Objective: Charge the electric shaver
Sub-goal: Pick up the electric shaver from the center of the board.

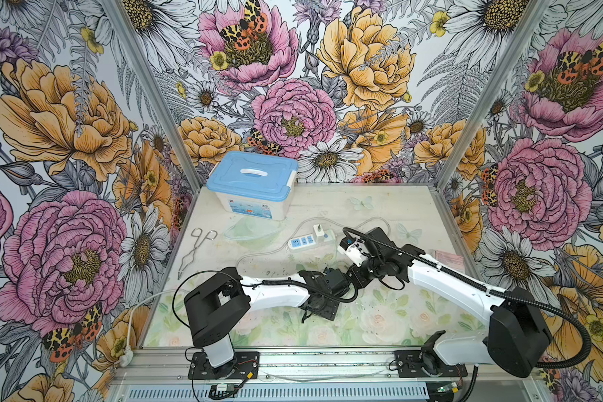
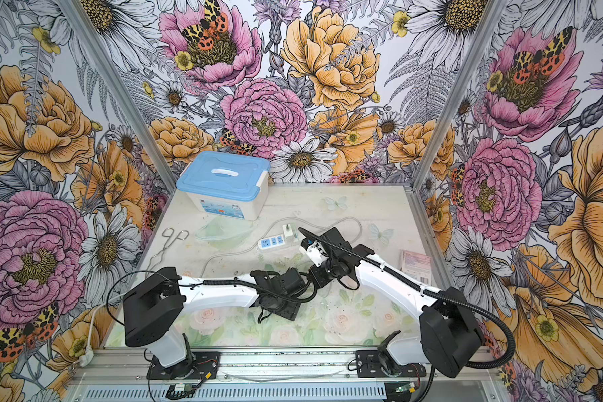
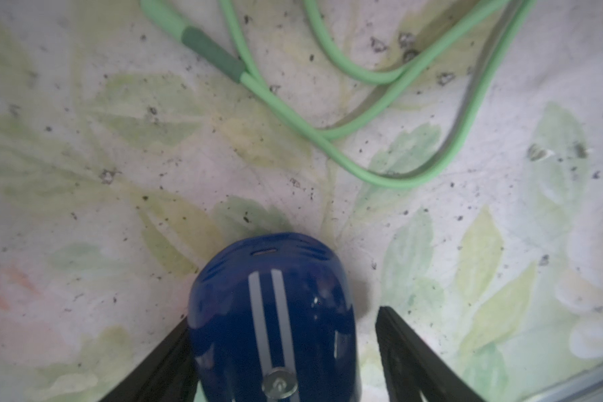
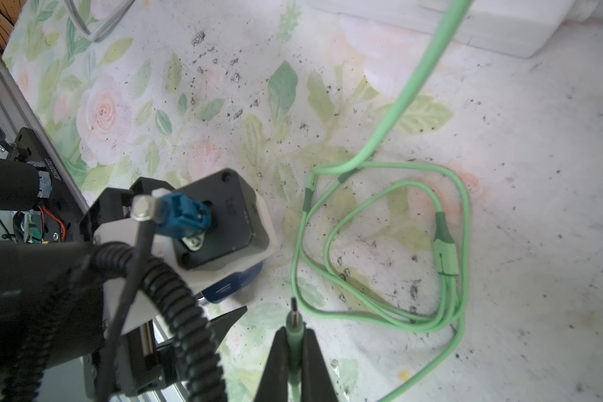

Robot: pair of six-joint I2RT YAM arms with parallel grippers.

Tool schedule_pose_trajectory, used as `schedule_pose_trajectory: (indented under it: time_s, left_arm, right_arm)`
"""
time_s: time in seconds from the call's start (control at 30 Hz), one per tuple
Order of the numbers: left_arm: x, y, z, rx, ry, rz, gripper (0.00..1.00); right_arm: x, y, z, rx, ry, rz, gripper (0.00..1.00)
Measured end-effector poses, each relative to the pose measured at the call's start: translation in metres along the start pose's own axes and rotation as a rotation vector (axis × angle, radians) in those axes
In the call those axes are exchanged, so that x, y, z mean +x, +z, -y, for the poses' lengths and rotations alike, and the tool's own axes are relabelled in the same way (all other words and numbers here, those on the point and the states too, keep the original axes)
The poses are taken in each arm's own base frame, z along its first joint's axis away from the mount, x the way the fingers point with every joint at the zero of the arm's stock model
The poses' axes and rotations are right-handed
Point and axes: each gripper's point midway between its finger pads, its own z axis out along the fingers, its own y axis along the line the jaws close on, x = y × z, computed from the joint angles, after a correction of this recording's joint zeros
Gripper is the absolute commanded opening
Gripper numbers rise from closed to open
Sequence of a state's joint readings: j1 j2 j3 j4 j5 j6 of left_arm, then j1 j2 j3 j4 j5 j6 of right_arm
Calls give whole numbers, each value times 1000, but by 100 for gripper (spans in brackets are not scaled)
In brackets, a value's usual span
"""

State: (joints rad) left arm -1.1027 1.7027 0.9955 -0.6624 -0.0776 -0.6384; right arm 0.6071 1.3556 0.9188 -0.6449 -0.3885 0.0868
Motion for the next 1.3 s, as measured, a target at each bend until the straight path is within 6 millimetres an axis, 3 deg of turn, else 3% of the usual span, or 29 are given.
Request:
schedule_pose_trajectory:
  time_s: [0.13, 0.23, 0.43, 0.57, 0.6, 0.8, 0.9, 1.13, 1.23, 1.3]
  left_arm:
    - [0, 0, 0, 0, 0, 0, 78]
    - [0, 0, -1, -4, -1, 1, 71]
    - [0, 1, -2, -3, -6, 12, 30]
    - [0, 2, -1, 7, -1, 24, 13]
    - [0, 2, 0, 7, 2, 26, 2]
    - [11, -6, -6, 13, 59, 52, 0]
    - [14, -34, -13, 25, 121, 117, 0]
    - [-22, -159, -15, 160, 307, 547, 0]
    - [-23, -182, -24, 124, 438, 646, 0]
    - [-21, -184, -31, 74, 532, 672, 0]
  right_arm:
    - [-1, -1, 1, 2, 3, 3, 0]
    - [-1, -1, 1, 2, 3, 3, 0]
    - [-1, -1, 4, 8, 10, 5, 0]
    - [-1, -2, 5, 15, 13, 6, 0]
    - [-1, -2, 6, 19, 13, 6, 0]
    - [-2, -4, 12, 39, 23, 15, 0]
    - [-3, -5, 12, 35, 25, 20, 0]
    - [-4, -8, -2, -34, 3, 13, 0]
    - [-10, -15, -14, -63, -42, 12, 0]
    - [-15, -21, -24, -86, -78, 15, 0]
